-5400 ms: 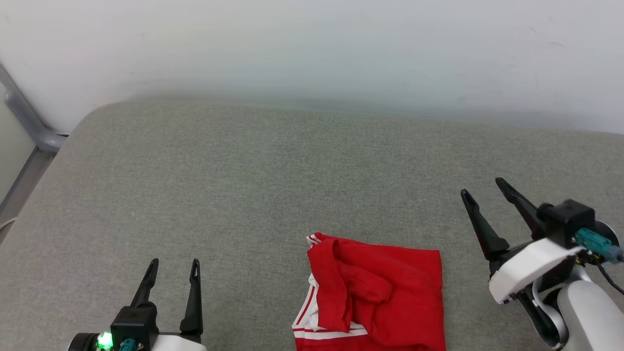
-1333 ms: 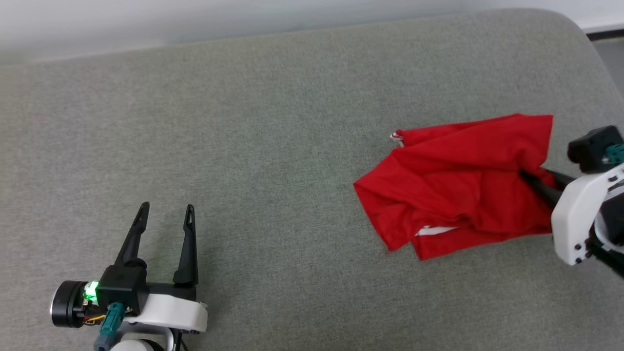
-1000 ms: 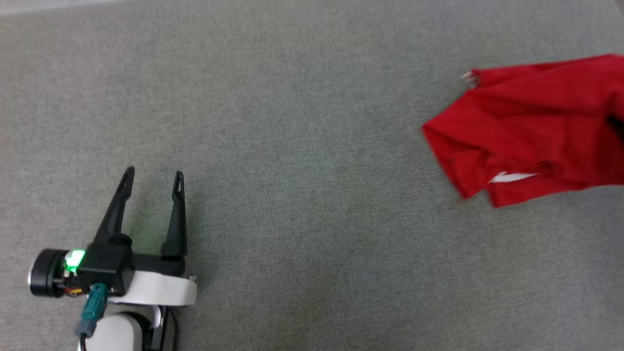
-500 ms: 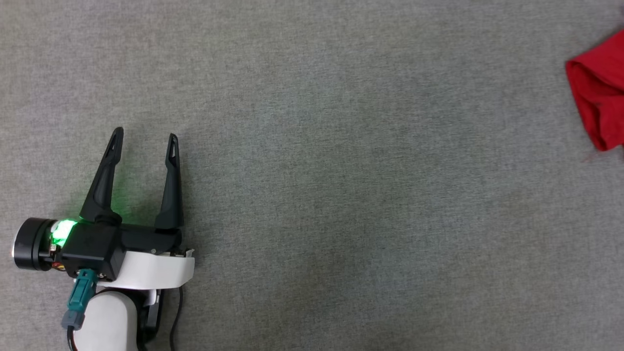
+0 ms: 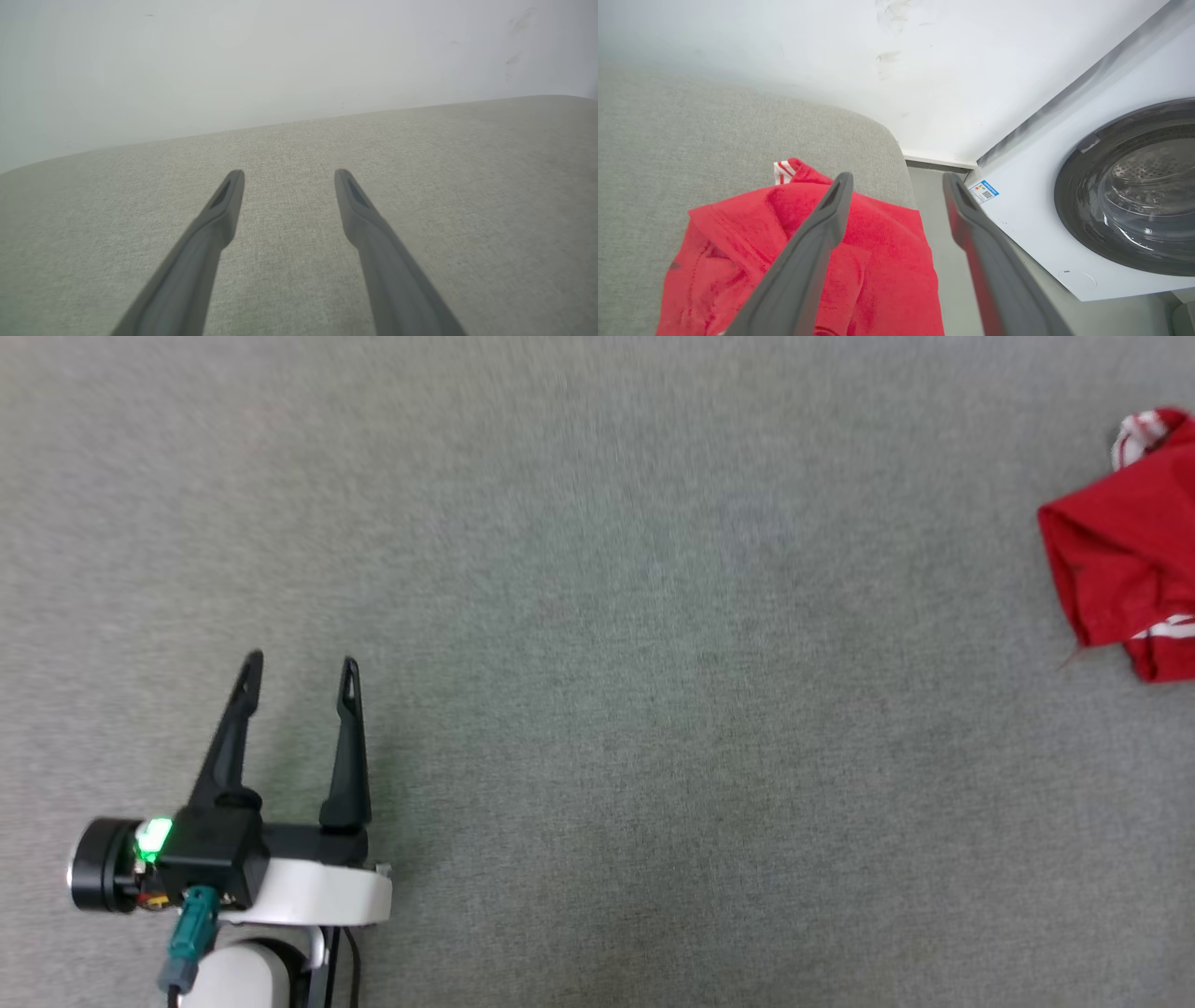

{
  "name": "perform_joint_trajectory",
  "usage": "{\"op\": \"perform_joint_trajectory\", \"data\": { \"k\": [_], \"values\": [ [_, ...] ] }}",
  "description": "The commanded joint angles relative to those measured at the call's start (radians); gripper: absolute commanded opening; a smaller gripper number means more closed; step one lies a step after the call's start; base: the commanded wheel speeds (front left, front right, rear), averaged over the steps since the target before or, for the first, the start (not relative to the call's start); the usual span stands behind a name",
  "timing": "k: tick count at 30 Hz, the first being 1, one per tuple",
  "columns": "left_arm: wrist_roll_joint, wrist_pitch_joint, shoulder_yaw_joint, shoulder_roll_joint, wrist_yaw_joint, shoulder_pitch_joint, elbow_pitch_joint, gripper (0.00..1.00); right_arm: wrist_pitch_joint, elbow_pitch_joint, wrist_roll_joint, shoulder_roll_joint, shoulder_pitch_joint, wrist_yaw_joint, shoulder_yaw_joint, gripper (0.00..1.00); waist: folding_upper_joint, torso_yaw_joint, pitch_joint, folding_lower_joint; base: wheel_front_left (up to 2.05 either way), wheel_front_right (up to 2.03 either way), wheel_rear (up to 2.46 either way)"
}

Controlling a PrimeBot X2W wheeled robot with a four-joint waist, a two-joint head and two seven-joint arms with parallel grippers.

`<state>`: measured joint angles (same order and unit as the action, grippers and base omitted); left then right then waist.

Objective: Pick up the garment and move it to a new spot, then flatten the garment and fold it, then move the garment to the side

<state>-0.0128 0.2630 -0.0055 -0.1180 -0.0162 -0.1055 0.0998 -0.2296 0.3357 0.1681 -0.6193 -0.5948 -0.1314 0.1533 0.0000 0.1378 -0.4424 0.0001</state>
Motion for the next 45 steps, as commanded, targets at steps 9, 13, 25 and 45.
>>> {"op": "perform_joint_trajectory", "data": {
  "k": [9,13,25,45],
  "values": [
    [-0.023,0.002,0.003,0.021,0.003,0.081,-0.048,1.0,0.27,-0.234,-0.059,0.16,0.124,0.001,0.061,1.0,0.0,-0.075,0.191,-0.0001,0.0,0.0,0.0],
    [-0.027,0.002,0.005,0.03,0.0,0.102,-0.063,1.0,0.365,-0.322,-0.082,0.247,0.186,0.002,0.056,1.0,0.0,-0.105,0.242,-0.0001,0.0,0.0,0.0],
    [-0.016,0.002,-0.001,0.047,0.001,0.173,-0.1,1.0,0.458,-0.371,-0.085,0.438,0.442,0.001,-0.083,1.0,0.0,-0.166,0.364,-0.0001,0.0,0.0,0.0],
    [-0.026,0.002,0.01,0.046,-0.018,0.223,-0.141,1.0,0.494,-0.243,-0.051,0.555,0.677,0.001,-0.123,1.0,0.0,-0.161,0.445,-0.0001,0.0,0.0,0.0]
  ]
}}
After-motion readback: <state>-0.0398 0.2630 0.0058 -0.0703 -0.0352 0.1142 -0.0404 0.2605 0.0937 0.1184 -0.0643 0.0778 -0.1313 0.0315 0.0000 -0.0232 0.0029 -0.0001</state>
